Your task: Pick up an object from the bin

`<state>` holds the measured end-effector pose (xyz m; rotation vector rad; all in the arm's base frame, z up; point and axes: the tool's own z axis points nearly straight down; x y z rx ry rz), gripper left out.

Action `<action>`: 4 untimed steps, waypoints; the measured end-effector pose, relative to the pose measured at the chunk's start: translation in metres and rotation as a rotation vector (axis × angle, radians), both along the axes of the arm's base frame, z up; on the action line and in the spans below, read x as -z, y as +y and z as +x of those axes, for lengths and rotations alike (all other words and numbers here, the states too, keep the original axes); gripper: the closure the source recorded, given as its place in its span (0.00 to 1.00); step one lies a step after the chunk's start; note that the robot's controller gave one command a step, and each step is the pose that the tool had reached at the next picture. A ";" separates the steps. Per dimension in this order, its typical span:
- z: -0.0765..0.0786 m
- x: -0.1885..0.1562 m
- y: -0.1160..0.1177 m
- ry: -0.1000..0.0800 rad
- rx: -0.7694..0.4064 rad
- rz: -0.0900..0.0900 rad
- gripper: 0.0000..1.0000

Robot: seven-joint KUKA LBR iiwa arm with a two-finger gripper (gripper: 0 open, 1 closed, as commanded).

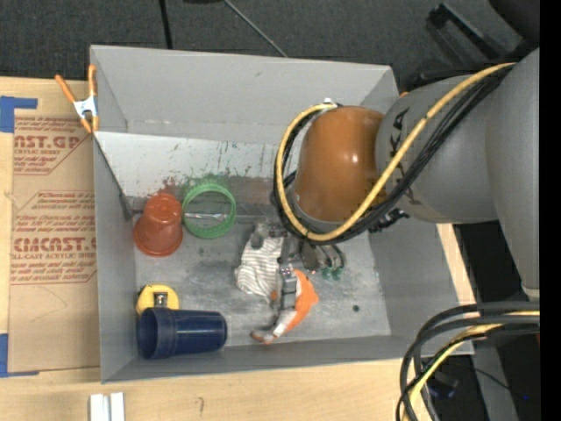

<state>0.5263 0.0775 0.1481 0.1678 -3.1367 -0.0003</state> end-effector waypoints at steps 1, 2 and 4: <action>0.000 -0.001 0.000 -0.001 0.000 0.000 0.00; 0.010 0.029 -0.001 -0.006 -0.033 0.001 0.00; 0.017 0.068 0.003 -0.002 -0.111 0.001 1.00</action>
Offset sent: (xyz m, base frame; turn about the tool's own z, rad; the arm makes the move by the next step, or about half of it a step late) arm 0.0139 -0.0027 -0.0489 -0.0506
